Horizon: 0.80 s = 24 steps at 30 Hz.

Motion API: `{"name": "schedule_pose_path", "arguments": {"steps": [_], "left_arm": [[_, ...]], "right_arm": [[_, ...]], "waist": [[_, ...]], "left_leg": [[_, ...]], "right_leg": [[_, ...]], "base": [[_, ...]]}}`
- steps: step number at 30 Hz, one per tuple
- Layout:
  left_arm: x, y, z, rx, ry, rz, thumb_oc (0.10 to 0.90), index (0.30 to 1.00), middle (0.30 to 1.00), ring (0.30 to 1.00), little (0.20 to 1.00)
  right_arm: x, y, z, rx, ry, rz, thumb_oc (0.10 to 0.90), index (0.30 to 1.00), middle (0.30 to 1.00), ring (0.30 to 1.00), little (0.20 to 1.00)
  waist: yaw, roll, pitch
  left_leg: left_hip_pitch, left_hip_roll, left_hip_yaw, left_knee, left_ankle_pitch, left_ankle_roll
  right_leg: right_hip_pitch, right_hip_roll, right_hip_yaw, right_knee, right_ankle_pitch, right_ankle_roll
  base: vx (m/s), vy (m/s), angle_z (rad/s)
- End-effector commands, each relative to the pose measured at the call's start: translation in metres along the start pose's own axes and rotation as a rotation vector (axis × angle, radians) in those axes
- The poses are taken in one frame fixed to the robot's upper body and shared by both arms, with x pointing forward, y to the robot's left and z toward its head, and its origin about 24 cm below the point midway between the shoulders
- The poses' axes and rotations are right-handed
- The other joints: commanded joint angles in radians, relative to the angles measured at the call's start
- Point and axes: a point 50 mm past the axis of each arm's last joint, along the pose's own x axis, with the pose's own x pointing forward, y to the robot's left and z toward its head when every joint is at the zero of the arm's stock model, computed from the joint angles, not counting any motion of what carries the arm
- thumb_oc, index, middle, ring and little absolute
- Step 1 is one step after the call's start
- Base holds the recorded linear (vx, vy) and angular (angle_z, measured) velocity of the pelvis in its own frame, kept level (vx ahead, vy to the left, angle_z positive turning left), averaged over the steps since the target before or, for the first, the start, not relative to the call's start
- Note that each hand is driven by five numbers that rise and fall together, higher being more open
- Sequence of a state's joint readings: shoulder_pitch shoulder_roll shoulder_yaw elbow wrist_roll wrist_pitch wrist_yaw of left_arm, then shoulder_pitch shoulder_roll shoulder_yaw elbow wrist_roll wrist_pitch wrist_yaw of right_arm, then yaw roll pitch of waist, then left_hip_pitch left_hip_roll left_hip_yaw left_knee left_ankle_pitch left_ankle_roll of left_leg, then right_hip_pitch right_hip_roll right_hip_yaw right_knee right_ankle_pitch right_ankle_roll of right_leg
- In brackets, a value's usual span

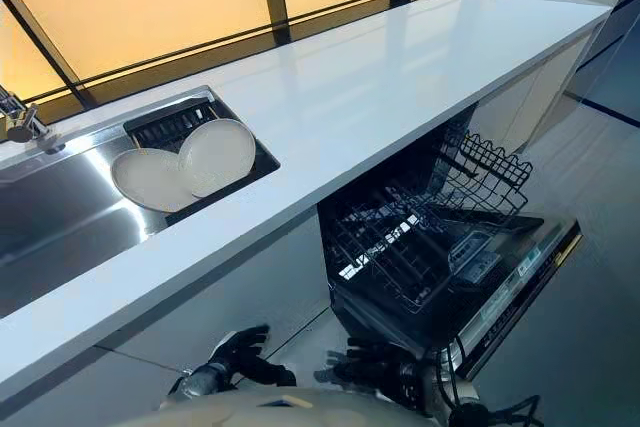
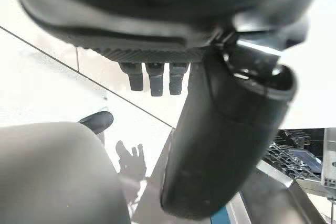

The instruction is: Pick up plates and place into dishwasher.

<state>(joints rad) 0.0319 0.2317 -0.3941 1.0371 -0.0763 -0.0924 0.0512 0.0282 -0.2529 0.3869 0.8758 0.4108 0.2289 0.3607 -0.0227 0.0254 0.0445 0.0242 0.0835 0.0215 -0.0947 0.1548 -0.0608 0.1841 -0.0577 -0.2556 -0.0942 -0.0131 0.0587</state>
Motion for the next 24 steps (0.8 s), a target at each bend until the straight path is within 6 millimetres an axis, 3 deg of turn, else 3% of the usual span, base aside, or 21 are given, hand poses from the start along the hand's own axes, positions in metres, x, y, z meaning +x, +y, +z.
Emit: {"name": "schedule_pose_path", "arguments": {"steps": [1, 10, 15, 17, 24], "left_arm": [[0.006, 0.011, 0.022, 0.033, -0.09, 0.029, 0.8, 0.9, 0.9, 0.9, 0.9], [0.005, 0.019, 0.03, -0.085, -0.149, 0.089, 0.8, 0.9, 0.9, 0.9, 0.9], [-0.002, 0.029, 0.079, -0.112, -0.421, 0.063, 0.8, 0.9, 0.9, 0.9, 0.9], [-0.014, 0.037, 0.112, -0.025, -0.58, 0.063, 0.8, 0.9, 0.9, 0.9, 0.9], [-0.059, 0.051, 0.166, 0.249, -0.919, 0.007, 0.8, 0.9, 0.9, 0.9, 0.9]], "right_arm": [[0.008, 0.014, 0.021, 0.0, -0.057, 0.071, 0.8, 0.9, 0.9, 0.9, 0.9], [0.009, 0.016, 0.019, 0.008, -0.038, 0.092, 0.8, 0.9, 0.9, 0.9, 0.9], [0.008, 0.015, 0.021, 0.003, -0.041, 0.079, 0.8, 0.9, 0.9, 0.9, 0.9], [0.007, 0.014, 0.021, 0.003, -0.043, 0.071, 0.8, 0.9, 0.9, 0.9, 0.9], [0.001, 0.007, 0.021, -0.003, -0.049, 0.047, 0.8, 0.9, 0.9, 0.9, 0.9]], "waist": [[0.017, -0.04, 0.064], [0.018, -0.041, 0.063], [0.026, -0.034, 0.073], [0.028, -0.031, 0.077], [0.036, -0.011, 0.085]], "left_leg": [[0.116, -0.075, 0.051, 0.007, -0.169, 0.034], [0.121, -0.075, 0.052, 0.007, -0.171, 0.033], [0.122, -0.074, 0.048, 0.007, -0.168, 0.028], [0.123, -0.073, 0.048, 0.007, -0.167, 0.026], [0.12, -0.077, 0.035, 0.007, -0.163, 0.026]], "right_leg": [[-0.021, -0.03, 0.039, 0.013, 0.031, 0.038], [-0.016, -0.03, 0.04, 0.01, 0.029, 0.036], [-0.013, -0.03, 0.033, 0.012, 0.032, 0.034], [-0.012, -0.031, 0.03, 0.013, 0.033, 0.033], [-0.013, -0.034, 0.022, 0.016, 0.031, 0.033]], "base": [[-0.12, -0.071, 1.15], [0.0, 0.0, 0.0], [0.0, 0.0, 0.0], [0.0, 0.0, 0.0], [-0.01, 0.017, 0.03]]}}
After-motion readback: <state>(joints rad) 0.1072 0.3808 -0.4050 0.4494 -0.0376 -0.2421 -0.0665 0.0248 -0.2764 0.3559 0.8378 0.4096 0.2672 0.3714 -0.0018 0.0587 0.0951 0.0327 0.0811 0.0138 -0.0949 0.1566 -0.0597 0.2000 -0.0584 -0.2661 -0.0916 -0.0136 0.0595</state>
